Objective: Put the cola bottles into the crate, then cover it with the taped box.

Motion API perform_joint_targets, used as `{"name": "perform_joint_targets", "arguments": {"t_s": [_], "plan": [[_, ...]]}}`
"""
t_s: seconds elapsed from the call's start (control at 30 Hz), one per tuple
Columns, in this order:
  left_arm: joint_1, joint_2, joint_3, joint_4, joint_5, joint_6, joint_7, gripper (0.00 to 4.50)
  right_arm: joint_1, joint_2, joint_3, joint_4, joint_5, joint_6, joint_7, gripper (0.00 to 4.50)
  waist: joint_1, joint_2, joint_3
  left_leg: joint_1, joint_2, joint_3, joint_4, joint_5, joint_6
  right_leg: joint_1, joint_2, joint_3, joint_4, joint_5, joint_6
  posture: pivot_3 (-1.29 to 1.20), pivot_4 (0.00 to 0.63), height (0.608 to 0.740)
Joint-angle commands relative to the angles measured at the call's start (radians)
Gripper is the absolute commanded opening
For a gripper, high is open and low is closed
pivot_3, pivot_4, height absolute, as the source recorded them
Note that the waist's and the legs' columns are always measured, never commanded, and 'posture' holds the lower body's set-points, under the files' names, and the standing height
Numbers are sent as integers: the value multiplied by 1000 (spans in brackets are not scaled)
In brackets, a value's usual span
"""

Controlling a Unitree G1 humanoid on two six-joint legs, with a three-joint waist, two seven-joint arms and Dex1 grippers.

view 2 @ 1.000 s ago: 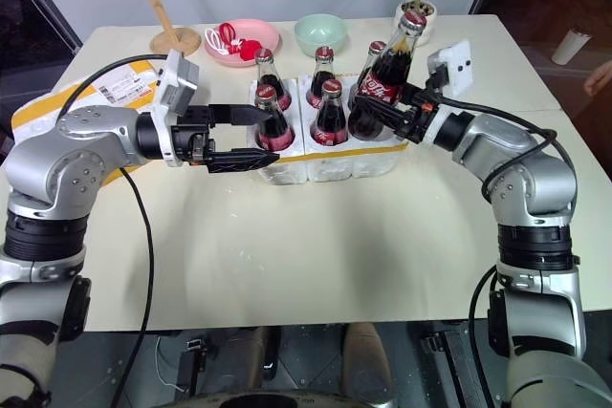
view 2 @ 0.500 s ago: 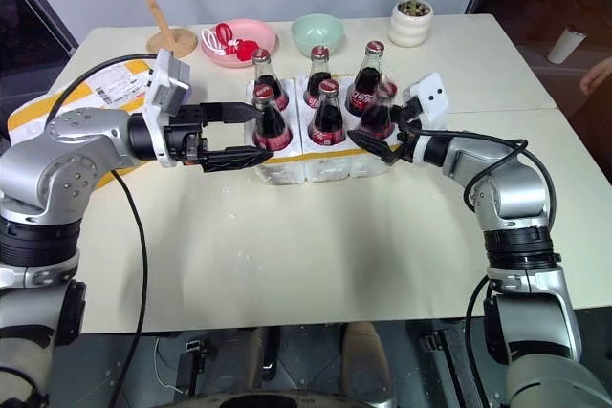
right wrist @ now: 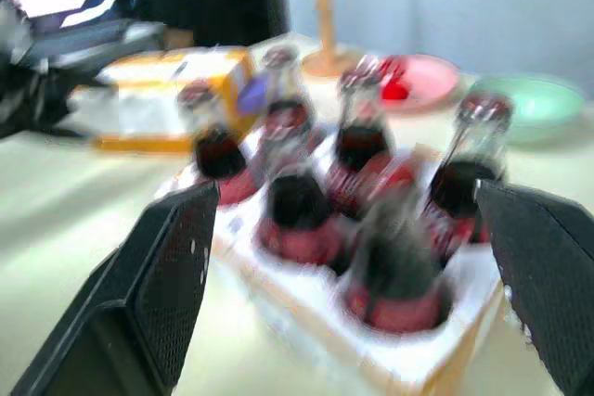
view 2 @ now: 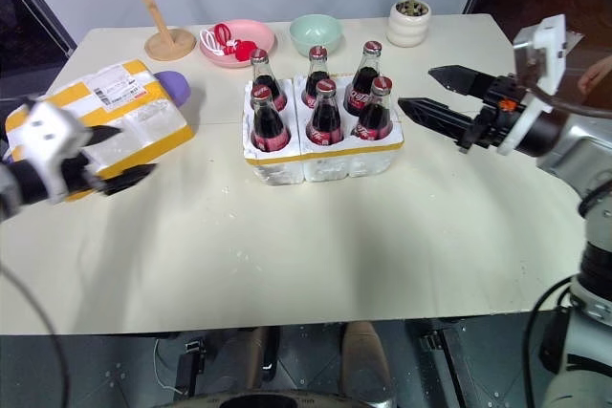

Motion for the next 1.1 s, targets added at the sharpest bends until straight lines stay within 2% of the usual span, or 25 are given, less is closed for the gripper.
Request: {"name": "perform_joint_targets", "arguments": {"t_s": [0.03, 0.13, 0.23, 0.43, 0.63, 0.77, 0.9, 1.0, 1.1], "plan": [[136, 47, 131, 86, 136, -161, 8, 4500, 26, -74, -40, -24, 13, -22, 78, 4476, 1, 0, 0, 0, 0, 0, 0, 0, 0, 0, 0, 0, -1, 0, 0, 0, 150, 739], [201, 87, 125, 247, 267, -298, 92, 4500, 39, -121, -53, -29, 45, -17, 144, 4476, 6, 0, 0, 0, 0, 1, 0, 0, 0, 0, 0, 0, -1, -1, -2, 0, 150, 739], [179, 112, 58, 406, 371, -415, 198, 4500, 36, -139, -60, -33, 71, -14, 172, 4476, 7, 0, 0, 0, 0, 1, 0, 0, 0, -1, -1, 0, -2, -2, -3, 0, 150, 739], [-75, 121, -203, 765, 568, -599, 398, 4500, 34, -151, -70, -65, 99, -9, 158, 4476, 29, -1, -1, -1, 0, 2, 0, 0, 0, -1, -2, 0, -2, -1, -2, 0, 150, 739], [-379, 80, -420, 1124, 703, -728, 540, 4500, 46, -173, -115, -90, 140, 14, 139, 4476, 29, -2, -1, -1, 0, 2, 0, 0, 0, -2, -2, -1, -1, 2, 4, 0, 150, 739], [-515, 52, -519, 1306, 766, -782, 614, 4500, 69, -186, -148, -93, 147, 26, 122, 4476, 28, -3, -2, -1, -1, 2, 0, 0, 0, -2, -2, -1, 1, 3, 4, 0, 150, 739], [-577, 36, -572, 1414, 787, -808, 653, 4500, 110, -192, -197, -103, 146, 30, 106, 4476, 28, -4, -2, -1, -1, 2, 1, 0, 0, -2, -2, -1, 3, 3, 4, 0, 150, 739], [-598, 31, -586, 1456, 781, -826, 648, 3722, 141, -193, -238, -116, 141, 31, 83, 4500, 28, -3, -2, 0, -1, 2, 1, 0, 0, -2, -2, -1, 3, 3, 4, 0, 150, 739], [-618, 30, -601, 1479, 781, -826, 660, 2344, 169, -195, -266, -124, 138, 30, 79, 4500, 28, -4, -3, 0, -1, 2, 1, 0, 0, -2, -2, -1, 4, 3, 4, 0, 150, 739]]}}
